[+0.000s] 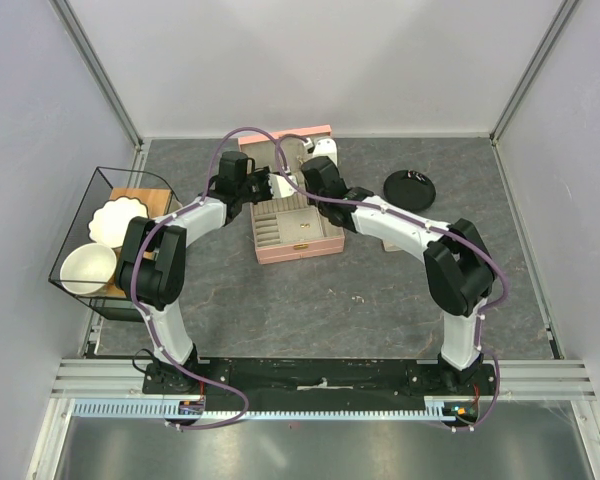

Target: Organize the mixed jewelry

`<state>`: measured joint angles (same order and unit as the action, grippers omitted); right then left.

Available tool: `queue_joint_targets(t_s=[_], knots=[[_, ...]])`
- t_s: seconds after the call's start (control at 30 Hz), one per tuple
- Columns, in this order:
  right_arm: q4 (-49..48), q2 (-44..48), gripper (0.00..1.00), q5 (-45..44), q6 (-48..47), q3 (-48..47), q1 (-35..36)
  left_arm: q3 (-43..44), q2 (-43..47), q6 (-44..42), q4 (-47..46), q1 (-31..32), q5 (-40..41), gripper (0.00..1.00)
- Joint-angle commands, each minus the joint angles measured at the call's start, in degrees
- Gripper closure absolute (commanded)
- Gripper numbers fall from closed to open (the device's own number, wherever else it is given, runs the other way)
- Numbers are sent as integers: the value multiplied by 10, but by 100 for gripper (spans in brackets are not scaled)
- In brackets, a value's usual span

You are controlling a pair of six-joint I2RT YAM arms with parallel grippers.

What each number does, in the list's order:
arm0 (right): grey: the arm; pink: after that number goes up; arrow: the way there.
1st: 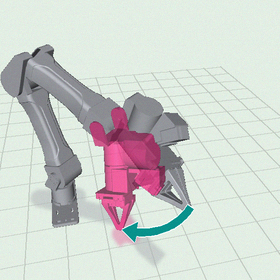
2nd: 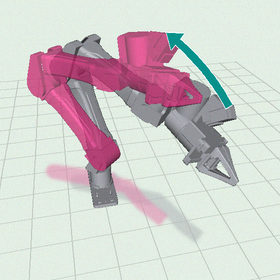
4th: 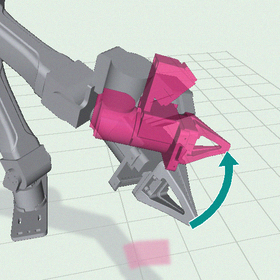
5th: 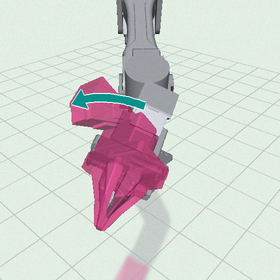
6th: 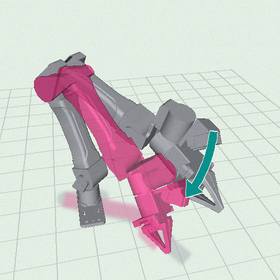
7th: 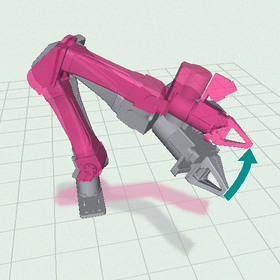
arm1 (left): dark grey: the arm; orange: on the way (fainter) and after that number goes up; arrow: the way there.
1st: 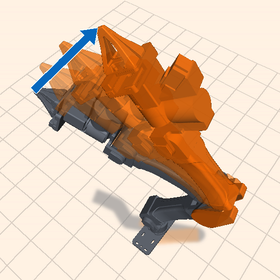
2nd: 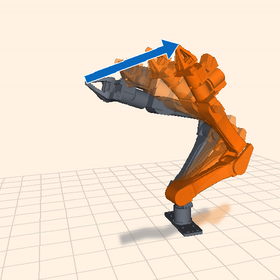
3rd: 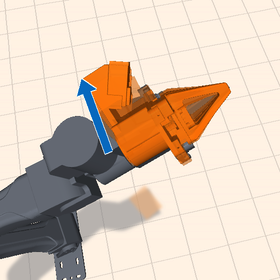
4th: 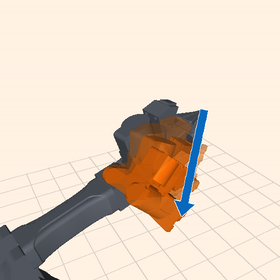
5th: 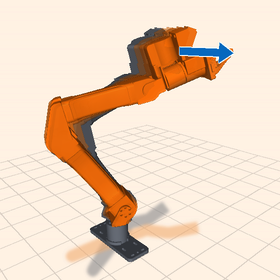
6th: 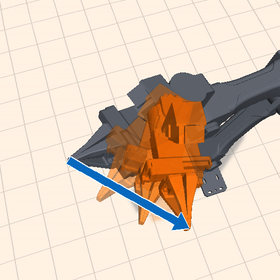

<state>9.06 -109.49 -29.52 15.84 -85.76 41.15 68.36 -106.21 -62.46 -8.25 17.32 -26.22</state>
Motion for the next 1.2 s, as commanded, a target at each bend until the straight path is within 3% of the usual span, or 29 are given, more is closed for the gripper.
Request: queue_joint_targets(t_s=[0.0, 0.4, 1.17], knots=[[-76, -10, 56, 12, 20, -8, -17, 7, 21, 33, 5, 1, -46, 98], [-139, -55, 55, 53, 24, -56, -26, 6, 21, 52, 3, 1, -66, 99], [-169, -115, 55, 80, 31, -113, -34, -9, 37, 66, 1, 3, -87, 98]])
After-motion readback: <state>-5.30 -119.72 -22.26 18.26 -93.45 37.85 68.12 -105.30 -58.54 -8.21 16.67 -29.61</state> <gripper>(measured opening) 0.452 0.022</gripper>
